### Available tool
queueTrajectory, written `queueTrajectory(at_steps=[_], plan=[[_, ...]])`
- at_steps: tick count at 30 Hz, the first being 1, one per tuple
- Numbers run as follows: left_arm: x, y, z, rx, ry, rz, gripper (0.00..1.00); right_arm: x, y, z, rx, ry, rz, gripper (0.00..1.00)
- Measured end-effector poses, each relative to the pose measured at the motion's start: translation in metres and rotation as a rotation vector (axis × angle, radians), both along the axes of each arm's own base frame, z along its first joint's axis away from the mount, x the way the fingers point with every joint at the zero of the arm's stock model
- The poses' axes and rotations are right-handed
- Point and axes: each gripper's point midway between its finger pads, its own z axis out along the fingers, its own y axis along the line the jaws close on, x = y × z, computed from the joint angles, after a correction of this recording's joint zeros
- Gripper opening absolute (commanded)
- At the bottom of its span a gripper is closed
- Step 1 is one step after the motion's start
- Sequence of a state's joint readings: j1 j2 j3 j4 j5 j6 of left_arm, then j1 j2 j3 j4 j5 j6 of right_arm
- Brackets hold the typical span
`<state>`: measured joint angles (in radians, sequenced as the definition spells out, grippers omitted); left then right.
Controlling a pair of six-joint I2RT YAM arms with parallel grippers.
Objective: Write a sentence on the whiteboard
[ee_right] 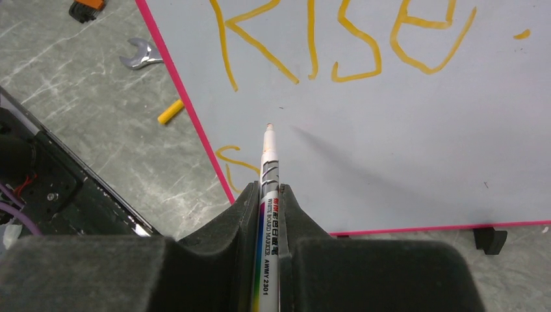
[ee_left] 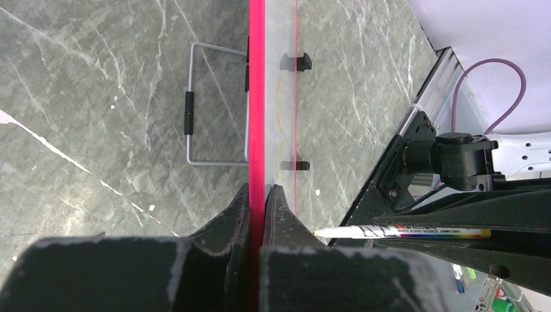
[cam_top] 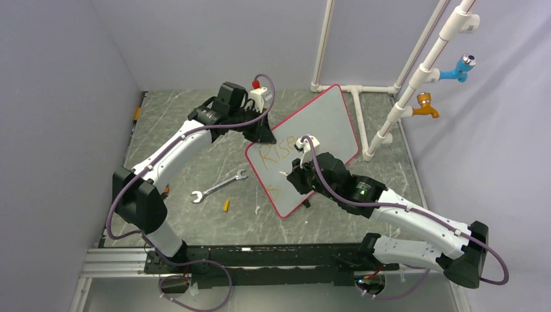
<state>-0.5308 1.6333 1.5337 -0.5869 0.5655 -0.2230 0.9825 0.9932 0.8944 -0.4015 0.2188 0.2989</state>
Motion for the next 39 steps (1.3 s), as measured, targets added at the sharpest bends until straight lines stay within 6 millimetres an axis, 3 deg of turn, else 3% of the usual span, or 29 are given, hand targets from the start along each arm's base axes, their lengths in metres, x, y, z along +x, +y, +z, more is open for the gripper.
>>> queueTrajectory(at_steps=[24, 30, 39], plan=[[-0.001, 0.001, 0.001, 0.005, -0.006, 0.005, 0.00, -0.013, 0.008, -0.014, 0.008, 0.014, 0.100, 0.00], [-0.001, 0.001, 0.001, 0.005, -0.006, 0.005, 0.00, -0.011, 0.011, -0.013, 0.011, 0.004, 0.104, 0.00], [-0.001, 0.001, 0.001, 0.007, -0.008, 0.006, 0.00, -0.001, 0.015, -0.029, -0.036, 0.013, 0.075, 0.00]])
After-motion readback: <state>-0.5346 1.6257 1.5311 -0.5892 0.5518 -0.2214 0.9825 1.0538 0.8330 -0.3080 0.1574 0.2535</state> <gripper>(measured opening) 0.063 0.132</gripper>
